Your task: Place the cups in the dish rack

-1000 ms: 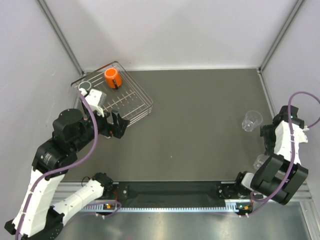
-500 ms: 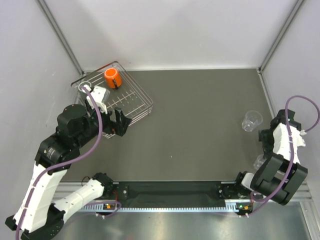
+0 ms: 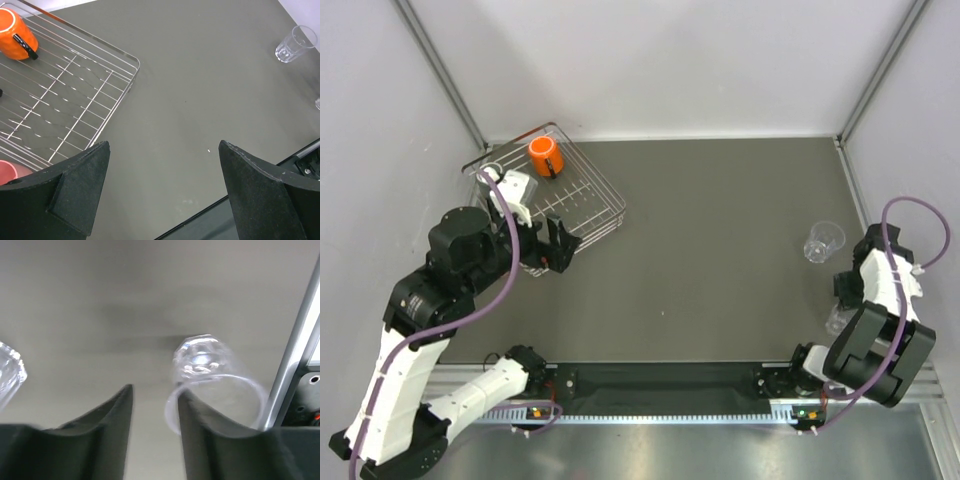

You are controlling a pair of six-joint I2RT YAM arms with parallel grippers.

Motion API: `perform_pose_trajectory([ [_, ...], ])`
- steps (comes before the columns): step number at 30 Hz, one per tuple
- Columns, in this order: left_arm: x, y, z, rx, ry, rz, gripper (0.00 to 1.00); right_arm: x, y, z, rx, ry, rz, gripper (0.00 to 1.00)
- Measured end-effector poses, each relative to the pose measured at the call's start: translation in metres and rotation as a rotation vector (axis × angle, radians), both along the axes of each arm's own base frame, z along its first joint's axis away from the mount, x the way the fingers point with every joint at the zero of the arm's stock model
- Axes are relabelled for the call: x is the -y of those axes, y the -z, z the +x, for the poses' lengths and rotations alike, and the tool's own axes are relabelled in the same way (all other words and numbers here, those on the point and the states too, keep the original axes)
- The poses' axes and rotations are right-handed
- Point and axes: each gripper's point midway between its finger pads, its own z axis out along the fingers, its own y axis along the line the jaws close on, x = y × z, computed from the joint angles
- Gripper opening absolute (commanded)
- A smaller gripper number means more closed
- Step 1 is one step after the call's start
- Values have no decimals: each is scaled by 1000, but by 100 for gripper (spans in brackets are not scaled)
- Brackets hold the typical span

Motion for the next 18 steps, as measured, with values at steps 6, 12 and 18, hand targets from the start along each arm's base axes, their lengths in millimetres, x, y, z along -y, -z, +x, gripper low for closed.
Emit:
perform_pose_trajectory([
  [6, 5, -1, -1, -6, 23, -7, 95, -9, -15, 10, 86, -34, -18, 1],
  [12, 11, -2, -5, -27, 52, -33, 95, -48, -42, 19, 188, -172, -2, 0],
  [18, 23, -14, -4, -55, 62, -104, 94, -101, -100, 46, 401, -384, 45, 0],
])
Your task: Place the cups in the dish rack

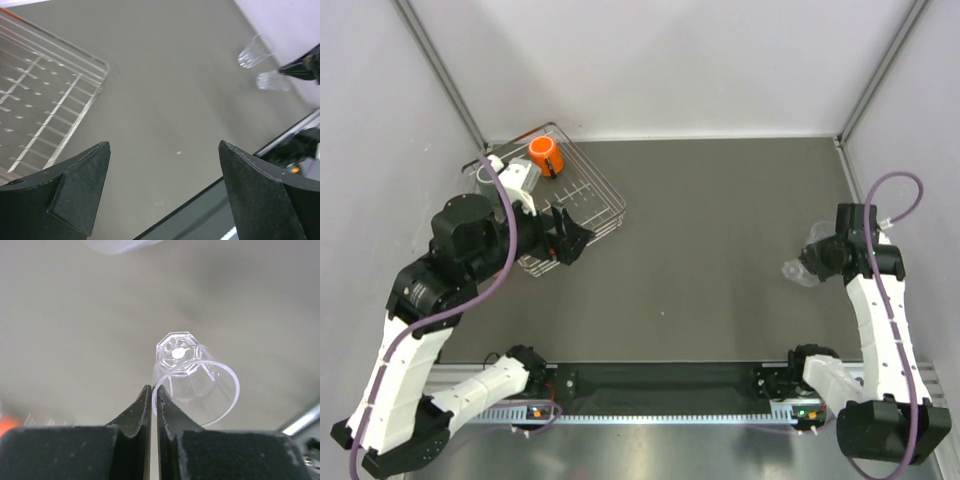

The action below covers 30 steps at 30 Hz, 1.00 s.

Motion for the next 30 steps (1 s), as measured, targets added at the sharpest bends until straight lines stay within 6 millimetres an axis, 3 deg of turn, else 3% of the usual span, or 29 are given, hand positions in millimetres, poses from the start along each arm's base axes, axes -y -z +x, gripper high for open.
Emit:
perform_pose_trajectory([
  [3, 12, -5, 6, -27, 2, -62, 95, -32, -31, 23, 132, -145, 58, 0],
  [10, 49, -30, 29, -20, 16, -347, 97, -156, -126, 84, 554, -648, 330, 0],
  [13, 65, -35, 39, -41, 20, -497, 97, -217, -193, 87, 750, -906, 442, 0],
  [16, 80, -48, 50, -68, 38, -628, 97, -261, -270, 66, 988, -1139, 487, 0],
  [18, 90, -62, 57, -61, 66, -701, 97, -273, -314, 43, 1155, -1252, 496, 0],
  [23, 105, -94, 64, -26, 142, -839, 98, -266, -377, 1, 1459, -1345, 486, 0],
  [26, 107, -119, 58, 19, 202, -915, 98, -262, -394, -14, 1574, -1364, 506, 0],
  [30, 109, -146, 48, 82, 287, -994, 98, -262, -396, -19, 1615, -1367, 549, 0],
])
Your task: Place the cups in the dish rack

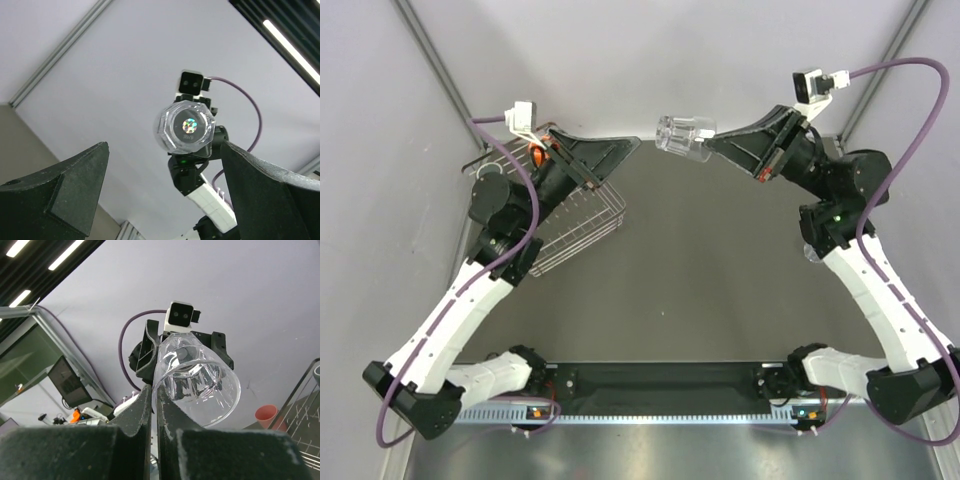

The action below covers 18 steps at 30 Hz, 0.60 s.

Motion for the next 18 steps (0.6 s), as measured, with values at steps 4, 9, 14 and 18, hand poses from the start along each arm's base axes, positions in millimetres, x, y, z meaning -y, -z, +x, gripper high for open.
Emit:
perform_pose_trajectory([
  [4, 4, -12, -3, 49, 26, -40, 98, -3, -1, 1, -4, -21, 14, 0],
  [9, 12, -13, 0, 67, 40, -50, 98, -10, 2, 3, -22, -43, 15, 0],
  [14, 28, -10, 2, 71, 67, -31, 95, -17, 4, 2, -34, -56, 19, 0],
  [18, 33, -11, 2, 85, 65, -14, 88, -22, 4, 2, -42, -61, 24, 0],
])
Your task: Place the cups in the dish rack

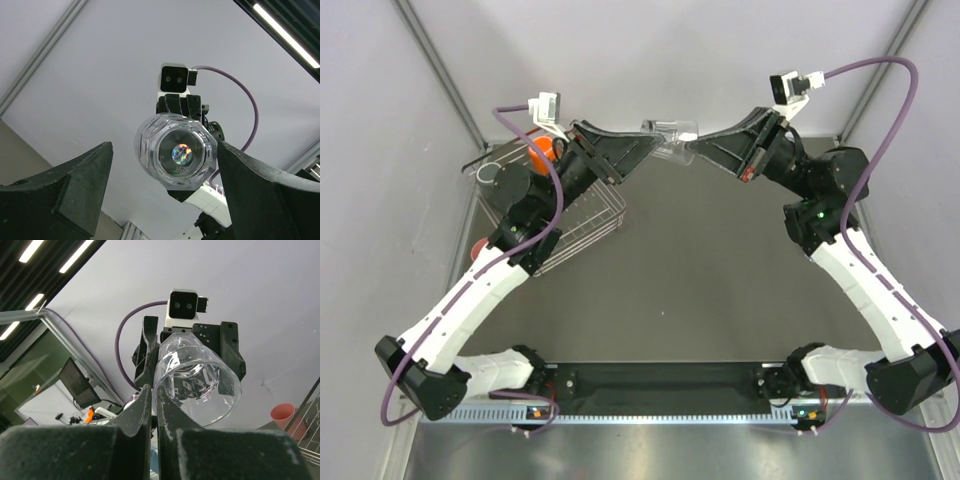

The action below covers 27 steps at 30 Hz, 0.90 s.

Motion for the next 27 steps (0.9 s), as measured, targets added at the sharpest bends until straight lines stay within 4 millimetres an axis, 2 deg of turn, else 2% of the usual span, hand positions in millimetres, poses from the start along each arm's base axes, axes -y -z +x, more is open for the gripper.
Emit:
perform_pose_trajectory([
  [2, -1, -2, 0, 6, -8, 5, 80, -2, 2, 1, -6, 2, -1, 0],
  [3, -1, -3, 1, 9, -14, 5, 72, -4, 4, 2, -9, 4, -4, 0],
  [5, -2, -3, 2, 11, -25, 9, 61, -6, 9, 5, -19, 11, -11, 0],
  [6, -2, -2, 3, 11, -30, 12, 50, -6, 13, 7, -26, 14, -15, 0],
  [9, -2, 3, 8, -1, -53, 31, 34, -7, 18, 10, -41, 24, -18, 0],
  [10, -2, 4, 9, -3, -57, 36, 15, -7, 20, 11, -44, 27, -18, 1],
  [11, -2, 6, 9, -5, -59, 41, 5, -7, 21, 12, -46, 32, -19, 5],
  [12, -2, 7, 10, -10, -62, 48, 0, -8, 22, 13, -53, 36, -22, 21],
  [14, -2, 10, 12, -15, -70, 70, 0, -8, 27, 16, -64, 54, -41, 38],
  [15, -1, 13, 12, -21, -74, 87, 0, -8, 31, 17, -70, 64, -57, 51],
  [18, -3, 20, 18, -41, -121, 153, 0, -9, 49, 24, -112, 123, -142, 64],
  [23, -18, 34, 34, -50, -272, 333, 0, 5, 84, 37, -174, 289, -324, 67],
  [25, -27, 40, 41, -42, -338, 408, 0, 16, 98, 36, -194, 351, -396, 68],
  [27, -38, 55, 51, -35, -419, 507, 0, 28, 111, 33, -209, 409, -458, 68],
])
